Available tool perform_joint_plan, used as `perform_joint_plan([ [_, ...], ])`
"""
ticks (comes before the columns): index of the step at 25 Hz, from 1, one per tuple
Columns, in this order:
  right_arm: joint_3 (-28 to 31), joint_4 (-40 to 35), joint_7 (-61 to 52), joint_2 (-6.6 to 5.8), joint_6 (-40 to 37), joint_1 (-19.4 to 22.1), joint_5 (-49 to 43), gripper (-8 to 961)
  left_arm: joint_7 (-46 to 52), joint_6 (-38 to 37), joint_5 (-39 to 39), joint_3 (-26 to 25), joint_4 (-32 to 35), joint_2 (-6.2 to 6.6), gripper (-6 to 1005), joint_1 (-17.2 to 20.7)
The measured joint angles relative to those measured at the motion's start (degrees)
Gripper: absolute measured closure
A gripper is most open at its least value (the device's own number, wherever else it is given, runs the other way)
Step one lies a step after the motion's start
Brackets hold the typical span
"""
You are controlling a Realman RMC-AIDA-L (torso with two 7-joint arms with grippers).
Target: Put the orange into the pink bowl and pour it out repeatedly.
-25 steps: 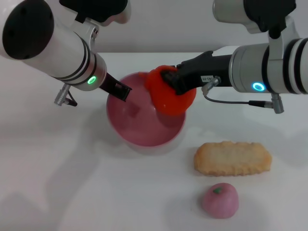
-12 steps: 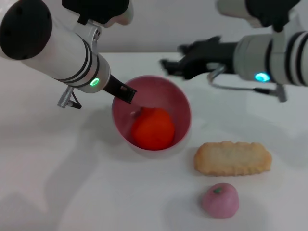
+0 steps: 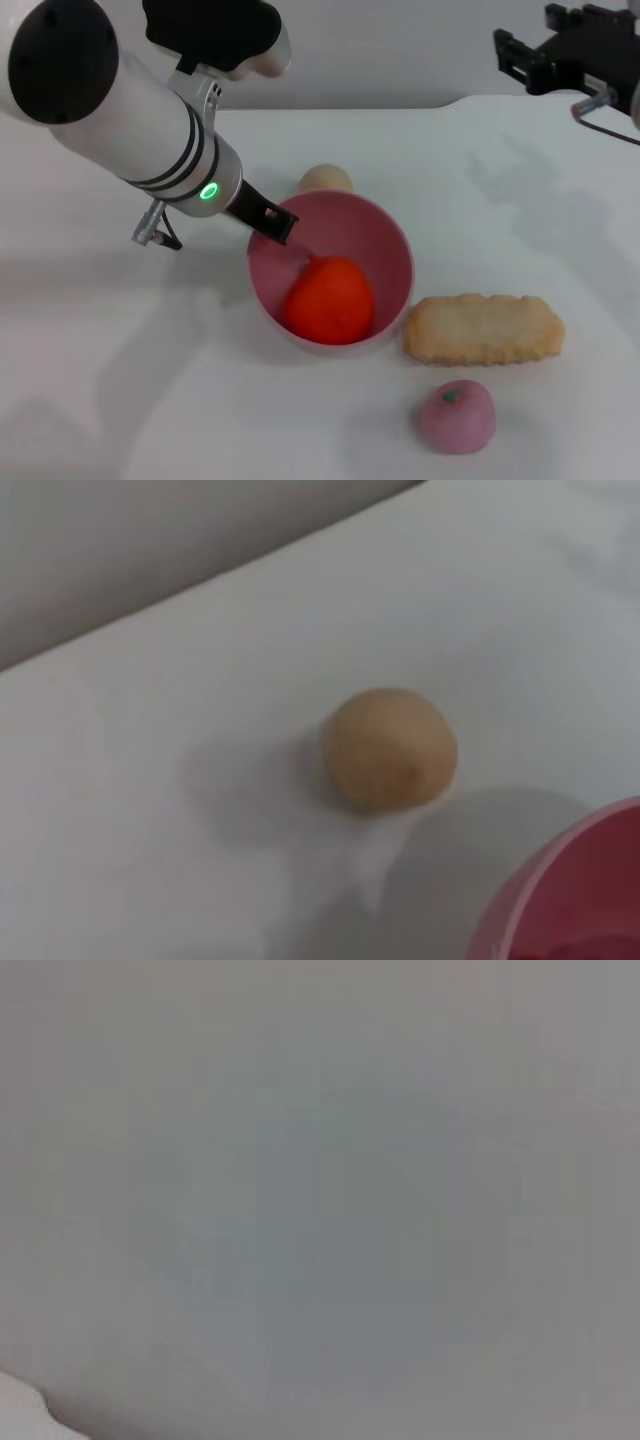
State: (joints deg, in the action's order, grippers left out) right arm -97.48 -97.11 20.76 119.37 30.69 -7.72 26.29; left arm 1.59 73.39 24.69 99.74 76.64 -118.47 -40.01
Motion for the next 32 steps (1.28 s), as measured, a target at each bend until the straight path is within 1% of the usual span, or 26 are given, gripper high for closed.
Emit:
perform_joint_plan([
  [4, -0.06, 1.04, 0.03, -0.05, -0.23, 0.13, 0.11, 385, 0.12, 0.00, 0.19, 0.01, -1.44, 0.00, 872, -0.04],
  [5, -0.17, 1.17, 0.04, -0.05, -0.33, 0.15, 0.12, 385, 0.25, -0.06, 0.30, 0.06, -3.14, -0.02, 872, -0.08],
  [7, -0.25, 1.24, 0.13, -0.04, -0.57, 0.14, 0.12, 385, 0.25, -0.31, 0.72, 0.07, -3.91, -0.05, 872, -0.12],
  [20, -0.28, 2.19, 0.16, -0.21, -0.83, -0.62, -0.19, 384, -0.06, -1.92, 2.59, -0.55, -5.71, 0.06, 868, -0.02],
  [22, -0.28, 2.63, 0.16, -0.21, -0.93, -0.69, -0.21, 384, 0.13, -2.94, 2.58, -0.44, -6.28, 0.07, 868, -0.04],
  [24, -0.38, 3.07, 0.16, -0.21, -1.35, -0.77, -0.22, 384, 0.20, -5.76, 2.51, -0.15, -6.44, 0.09, 867, 0.12],
  [30, -0.41, 4.65, 0.25, -0.25, -5.57, -0.42, -0.22, 381, 0.15, -8.55, 1.25, -0.70, -5.93, 0.31, 592, 0.16],
  [32, -0.38, 5.35, 1.35, -0.28, -7.39, -0.17, -0.12, 376, 0.08, -11.82, -1.47, -1.63, -4.14, 0.40, 500, 0.83],
])
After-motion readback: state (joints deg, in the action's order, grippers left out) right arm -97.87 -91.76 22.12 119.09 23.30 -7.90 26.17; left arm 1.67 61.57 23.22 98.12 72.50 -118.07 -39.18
